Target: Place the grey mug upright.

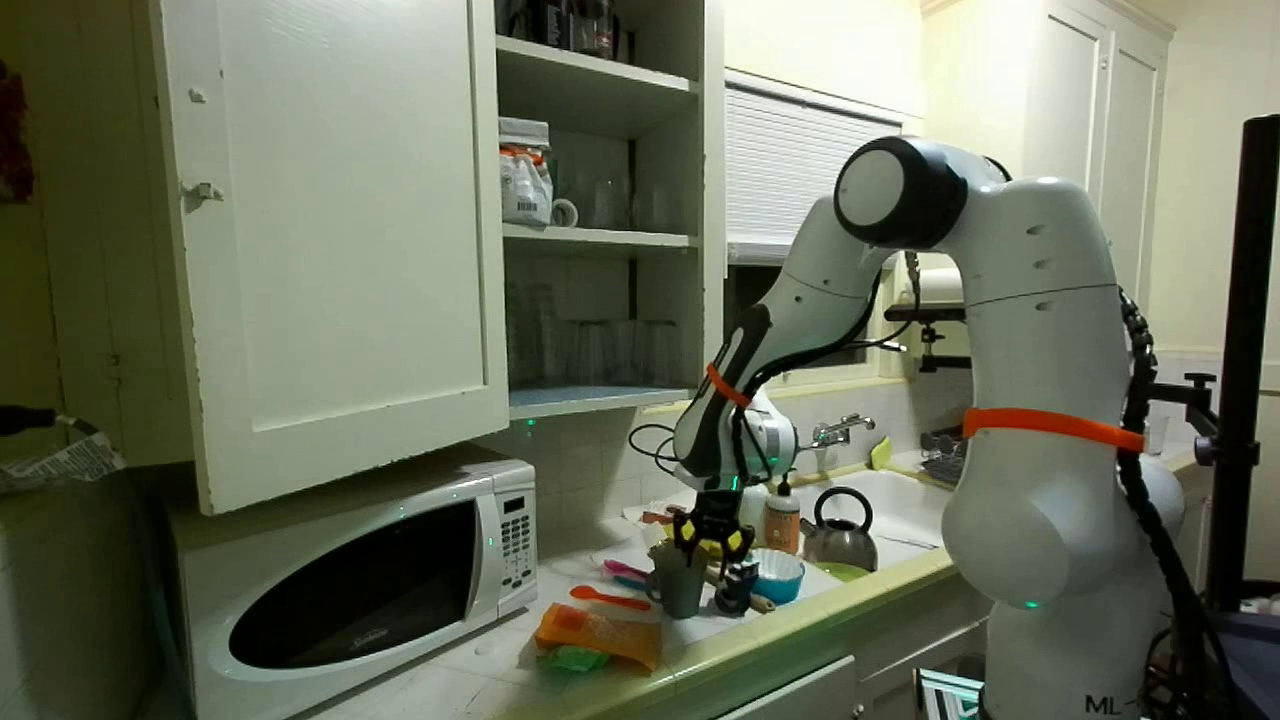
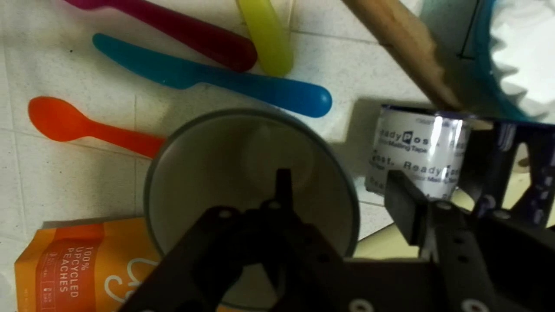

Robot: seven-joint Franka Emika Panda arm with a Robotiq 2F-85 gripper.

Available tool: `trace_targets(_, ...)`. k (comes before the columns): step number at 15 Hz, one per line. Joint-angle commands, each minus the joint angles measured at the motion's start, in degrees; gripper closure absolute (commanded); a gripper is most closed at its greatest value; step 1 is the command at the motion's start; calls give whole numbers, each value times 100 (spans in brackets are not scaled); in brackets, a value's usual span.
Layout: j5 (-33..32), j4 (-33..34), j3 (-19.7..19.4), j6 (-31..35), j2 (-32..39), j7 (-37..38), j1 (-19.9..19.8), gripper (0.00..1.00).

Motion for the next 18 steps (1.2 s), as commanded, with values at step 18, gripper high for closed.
trace_targets(18, -1002, -1764, -2424, -1447, -3883, -293, 2459, 0)
